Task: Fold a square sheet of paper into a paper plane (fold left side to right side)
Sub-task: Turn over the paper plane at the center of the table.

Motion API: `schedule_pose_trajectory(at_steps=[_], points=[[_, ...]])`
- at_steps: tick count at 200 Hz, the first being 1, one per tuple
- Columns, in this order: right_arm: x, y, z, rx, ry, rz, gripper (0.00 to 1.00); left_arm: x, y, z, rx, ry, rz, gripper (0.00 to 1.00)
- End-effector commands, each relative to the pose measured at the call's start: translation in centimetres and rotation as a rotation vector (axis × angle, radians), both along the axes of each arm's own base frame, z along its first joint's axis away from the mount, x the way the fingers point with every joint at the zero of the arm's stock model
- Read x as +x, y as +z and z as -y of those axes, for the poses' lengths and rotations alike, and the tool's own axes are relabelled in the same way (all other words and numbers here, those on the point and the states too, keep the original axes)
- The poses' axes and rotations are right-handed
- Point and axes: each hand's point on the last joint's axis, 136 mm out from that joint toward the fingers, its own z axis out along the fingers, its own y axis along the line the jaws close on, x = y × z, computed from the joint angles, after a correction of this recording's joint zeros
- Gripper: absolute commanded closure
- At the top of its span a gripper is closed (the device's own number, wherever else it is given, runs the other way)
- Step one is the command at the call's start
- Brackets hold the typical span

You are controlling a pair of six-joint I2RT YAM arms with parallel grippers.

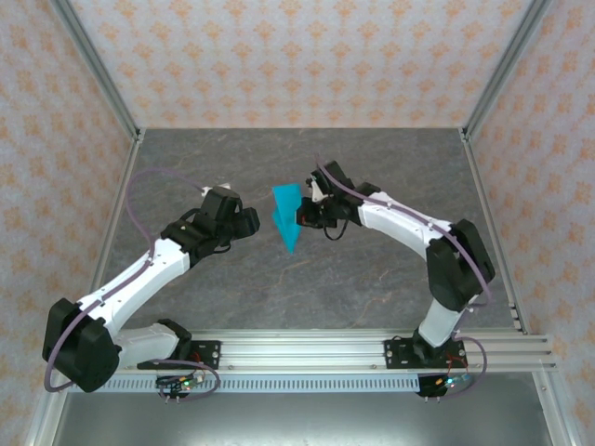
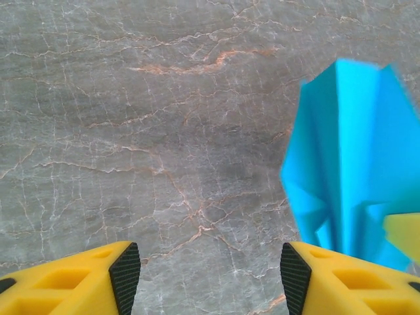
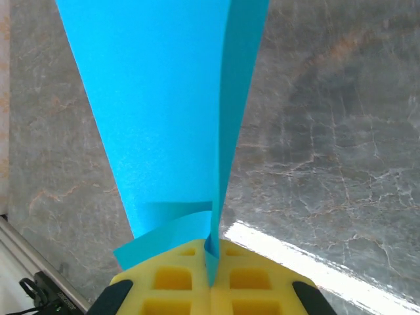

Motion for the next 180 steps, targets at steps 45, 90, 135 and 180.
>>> schedule_pose_trajectory(at_steps=[45, 90, 135, 180], points=[[0.3, -5.6, 5.8, -0.098, -0.091, -0.05, 0.8, -0.2, 0.5, -1.2, 0.024, 0.039, 0.018, 0.38], [-0.2, -3.3, 9.0, -0.301, -0.083, -0.018, 0.65, 0.1, 0.5, -0.9, 0.02, 0.035, 0.019, 0.37], [-2.8, -1.4, 5.7, -0.381, 0.084, 0.033, 0.54, 0.2, 0.6, -0.8, 0.008, 0.032, 0.037, 0.33], [-3.7, -3.9, 4.4, -0.461, 0.146, -0.005, 0.51, -0.1, 1.4, -1.2, -0.004, 0.042, 0.075, 0.15]])
